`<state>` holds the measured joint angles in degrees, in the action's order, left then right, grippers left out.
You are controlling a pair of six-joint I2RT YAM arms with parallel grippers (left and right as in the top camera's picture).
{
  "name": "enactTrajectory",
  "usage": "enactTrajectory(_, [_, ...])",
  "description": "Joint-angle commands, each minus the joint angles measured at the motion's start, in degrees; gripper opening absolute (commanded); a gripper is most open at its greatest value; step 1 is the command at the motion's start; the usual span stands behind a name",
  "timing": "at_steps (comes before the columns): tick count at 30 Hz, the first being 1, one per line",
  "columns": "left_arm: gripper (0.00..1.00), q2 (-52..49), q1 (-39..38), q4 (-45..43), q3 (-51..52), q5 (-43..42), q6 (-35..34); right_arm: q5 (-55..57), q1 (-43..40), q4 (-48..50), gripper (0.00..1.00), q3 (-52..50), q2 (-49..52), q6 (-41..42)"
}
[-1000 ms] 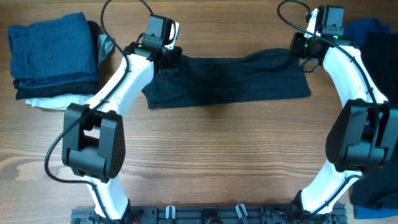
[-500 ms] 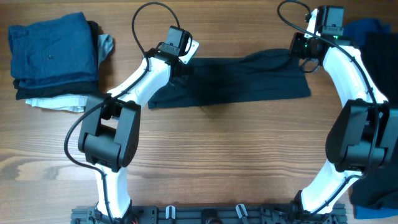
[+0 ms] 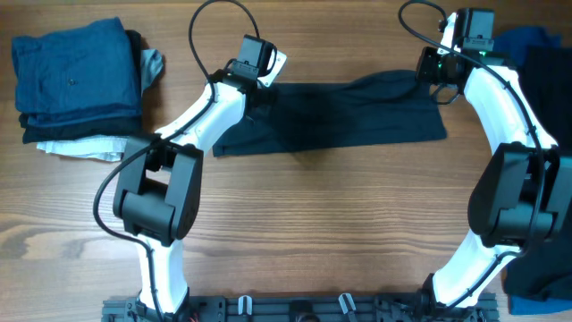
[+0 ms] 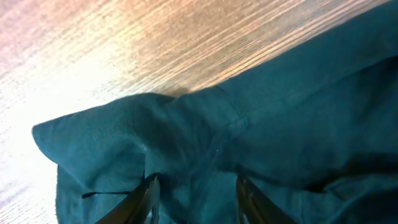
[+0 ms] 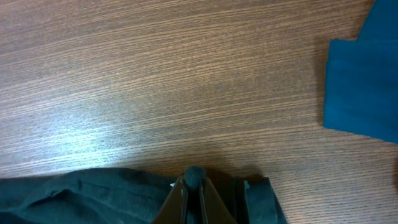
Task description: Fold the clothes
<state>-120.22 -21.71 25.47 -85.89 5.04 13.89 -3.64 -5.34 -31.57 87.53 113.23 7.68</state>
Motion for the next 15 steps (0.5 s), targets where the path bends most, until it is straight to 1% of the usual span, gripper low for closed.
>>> enactTrajectory(1, [0.39, -1.4, 0.1, -0.3, -0.5, 3.7, 0.7, -0.7, 0.2, 0.0, 0.04, 0.1, -1.2, -0.2])
enactTrajectory(3, [0.39, -1.4, 0.1, -0.9, -0.5, 6.3, 0.7, -0.7, 0.2, 0.1, 0.04, 0.1, -1.2, -0.2])
enactTrajectory(6, [0.37, -1.4, 0.1, -0.8, -0.5, 6.4, 0.7, -0.7, 0.2, 0.0, 0.05, 0.1, -1.2, -0.2])
enactTrajectory(7, [0.34, -1.4, 0.1, -0.9, -0.5, 6.4, 0.7, -0.7, 0.2, 0.0, 0.04, 0.1, -1.2, -0.2])
enactTrajectory(9, [0.24, -1.4, 0.1, -0.9, -0.5, 6.4, 0.7, -0.7, 0.2, 0.1, 0.04, 0.1, -1.2, -0.2])
enactTrajectory(11, [0.12, -1.4, 0.1, -0.8, -0.5, 6.4, 0.7, -0.6, 0.2, 0.0, 0.04, 0.1, -1.2, -0.2])
enactTrajectory(15, [0.05, -1.4, 0.1, -0.9, -0.5, 6.4, 0.7, -0.6, 0.2, 0.0, 0.04, 0.1, -1.2, -0.2])
